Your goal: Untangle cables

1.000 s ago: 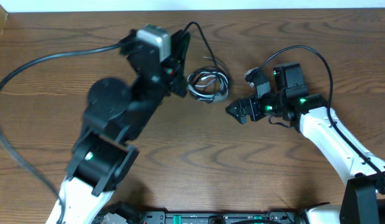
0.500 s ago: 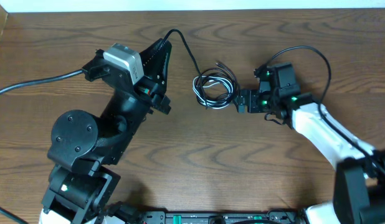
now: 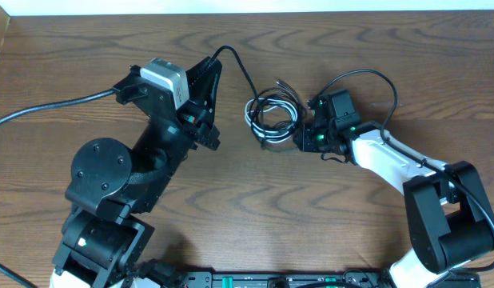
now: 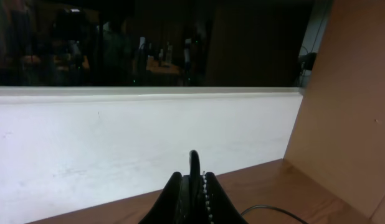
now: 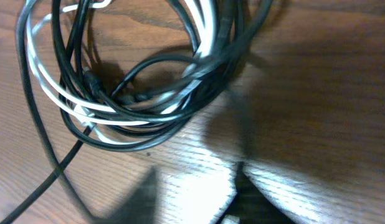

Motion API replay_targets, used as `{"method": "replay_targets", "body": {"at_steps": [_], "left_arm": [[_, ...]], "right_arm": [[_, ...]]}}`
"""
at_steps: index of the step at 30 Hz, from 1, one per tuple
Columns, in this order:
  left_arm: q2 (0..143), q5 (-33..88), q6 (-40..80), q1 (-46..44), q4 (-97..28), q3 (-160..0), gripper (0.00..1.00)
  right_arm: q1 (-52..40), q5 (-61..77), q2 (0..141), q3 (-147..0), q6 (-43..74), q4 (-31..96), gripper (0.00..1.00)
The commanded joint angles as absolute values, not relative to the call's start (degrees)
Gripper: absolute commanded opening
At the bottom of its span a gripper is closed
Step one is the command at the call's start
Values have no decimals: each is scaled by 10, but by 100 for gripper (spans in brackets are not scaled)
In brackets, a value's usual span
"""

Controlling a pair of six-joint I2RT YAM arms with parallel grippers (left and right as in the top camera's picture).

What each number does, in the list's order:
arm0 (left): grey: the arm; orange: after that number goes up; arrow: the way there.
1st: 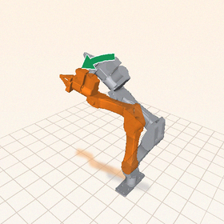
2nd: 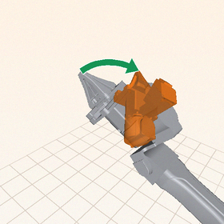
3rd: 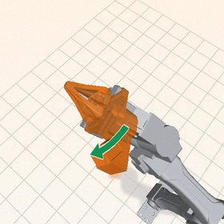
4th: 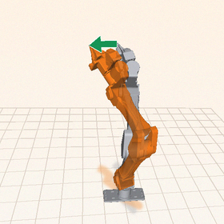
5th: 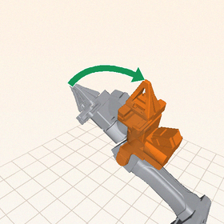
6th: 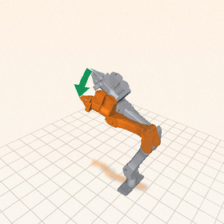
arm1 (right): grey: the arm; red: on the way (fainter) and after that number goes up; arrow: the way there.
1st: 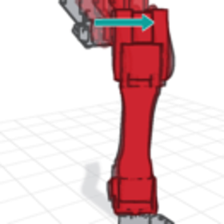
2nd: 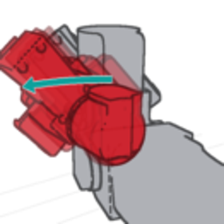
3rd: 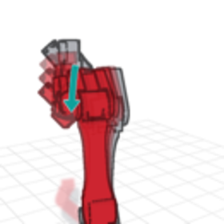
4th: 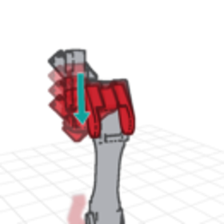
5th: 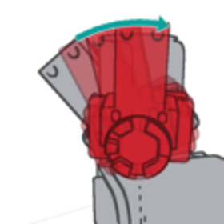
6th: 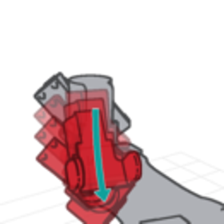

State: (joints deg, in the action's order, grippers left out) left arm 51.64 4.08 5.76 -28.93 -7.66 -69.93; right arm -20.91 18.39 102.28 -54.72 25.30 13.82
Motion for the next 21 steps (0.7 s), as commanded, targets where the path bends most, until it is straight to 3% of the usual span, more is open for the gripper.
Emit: {"method": "replay_targets", "body": {"at_steps": [1, 9, 17, 19, 21], "left_arm": [[511, 33, 50, -288, -80, -719, 8], [523, -8, 50, -288, -196, -719, 8], [574, -71, 46, -286, -231, -719, 8], [600, -87, 45, -286, -231, -718, 12], [637, -86, 41, -286, -231, -718, 24]], "right_arm": [[-220, 188, 1027, -545, 272, 134, 1], [-200, 266, 968, -596, 260, 113, 1], [-84, 202, 802, -760, 194, 317, 1], [-26, 189, 772, -816, 166, 380, 1], [39, 190, 755, -868, 147, 434, 1]]}}
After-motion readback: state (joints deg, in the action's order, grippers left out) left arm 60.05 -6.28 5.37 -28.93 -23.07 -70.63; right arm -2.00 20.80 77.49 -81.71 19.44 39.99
